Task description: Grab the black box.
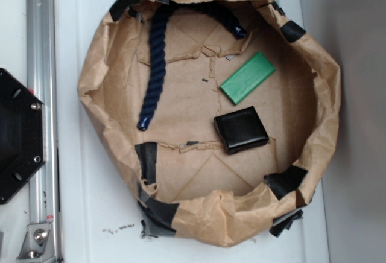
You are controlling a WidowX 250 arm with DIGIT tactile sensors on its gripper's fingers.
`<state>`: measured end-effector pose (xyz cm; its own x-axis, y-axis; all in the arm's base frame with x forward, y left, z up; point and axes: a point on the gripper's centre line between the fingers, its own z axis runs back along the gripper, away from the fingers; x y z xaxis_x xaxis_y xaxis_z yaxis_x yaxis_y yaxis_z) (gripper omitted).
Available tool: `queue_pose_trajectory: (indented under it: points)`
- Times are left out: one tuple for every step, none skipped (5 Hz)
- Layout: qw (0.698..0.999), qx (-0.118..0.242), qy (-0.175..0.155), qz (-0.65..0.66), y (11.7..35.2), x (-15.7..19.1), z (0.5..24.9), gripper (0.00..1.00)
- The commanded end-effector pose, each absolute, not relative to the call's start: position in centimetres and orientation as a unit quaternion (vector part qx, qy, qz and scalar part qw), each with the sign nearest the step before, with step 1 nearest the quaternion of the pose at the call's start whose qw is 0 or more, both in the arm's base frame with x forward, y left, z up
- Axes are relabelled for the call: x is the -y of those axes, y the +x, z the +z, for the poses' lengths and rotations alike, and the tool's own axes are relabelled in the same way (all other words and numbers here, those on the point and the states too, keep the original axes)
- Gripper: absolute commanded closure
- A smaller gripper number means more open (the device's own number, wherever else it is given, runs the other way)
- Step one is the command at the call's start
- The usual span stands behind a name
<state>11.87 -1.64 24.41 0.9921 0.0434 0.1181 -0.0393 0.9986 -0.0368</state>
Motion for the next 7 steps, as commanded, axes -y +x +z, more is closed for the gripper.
queue_pose_trajectory:
  points:
    - [0.998,0.060,-0.017,0.021,11.9,1.6,24.4,0.00]
    - [0.997,0.070,-0.019,0.042,15.6,1.3,22.7,0.00]
    - [0.994,0.086,-0.017,0.066,18.3,0.5,21.4,0.00]
    - [0.991,0.103,-0.021,0.079,21.2,0.1,20.2,0.00]
    - [0.984,0.135,-0.046,0.111,24.5,-0.6,16.7,0.00]
    - [0.979,0.100,-0.064,0.167,27.0,0.0,13.2,0.00]
    - [0.974,0.070,-0.077,0.201,27.8,-0.4,10.6,0.00]
